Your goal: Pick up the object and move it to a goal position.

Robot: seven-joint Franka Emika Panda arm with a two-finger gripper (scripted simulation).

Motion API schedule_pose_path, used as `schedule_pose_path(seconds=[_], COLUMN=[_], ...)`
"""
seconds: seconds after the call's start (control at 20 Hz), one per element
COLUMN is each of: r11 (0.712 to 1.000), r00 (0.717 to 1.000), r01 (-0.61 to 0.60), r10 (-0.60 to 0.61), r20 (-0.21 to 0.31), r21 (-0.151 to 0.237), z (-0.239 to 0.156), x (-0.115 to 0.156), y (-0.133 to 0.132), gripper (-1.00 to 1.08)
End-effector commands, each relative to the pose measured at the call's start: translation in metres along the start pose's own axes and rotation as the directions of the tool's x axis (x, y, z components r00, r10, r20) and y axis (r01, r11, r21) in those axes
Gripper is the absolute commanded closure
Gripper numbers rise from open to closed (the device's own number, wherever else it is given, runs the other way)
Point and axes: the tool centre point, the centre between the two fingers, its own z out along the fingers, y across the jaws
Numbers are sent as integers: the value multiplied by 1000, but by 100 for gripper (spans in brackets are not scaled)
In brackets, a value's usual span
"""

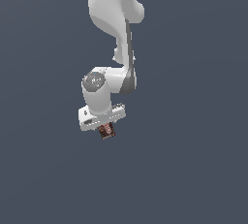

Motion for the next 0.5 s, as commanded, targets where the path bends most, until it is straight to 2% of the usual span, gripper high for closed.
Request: schedule_pose_path(seconds=[0.0, 0.45], r11=[1000, 1000], r00=[1000, 1000], r01=[1, 4], r10=[-1, -4], r20=[1, 0], r21=[1, 0], z=[8, 45], x=[-1, -1], y=[0, 0], gripper=[-92, -92])
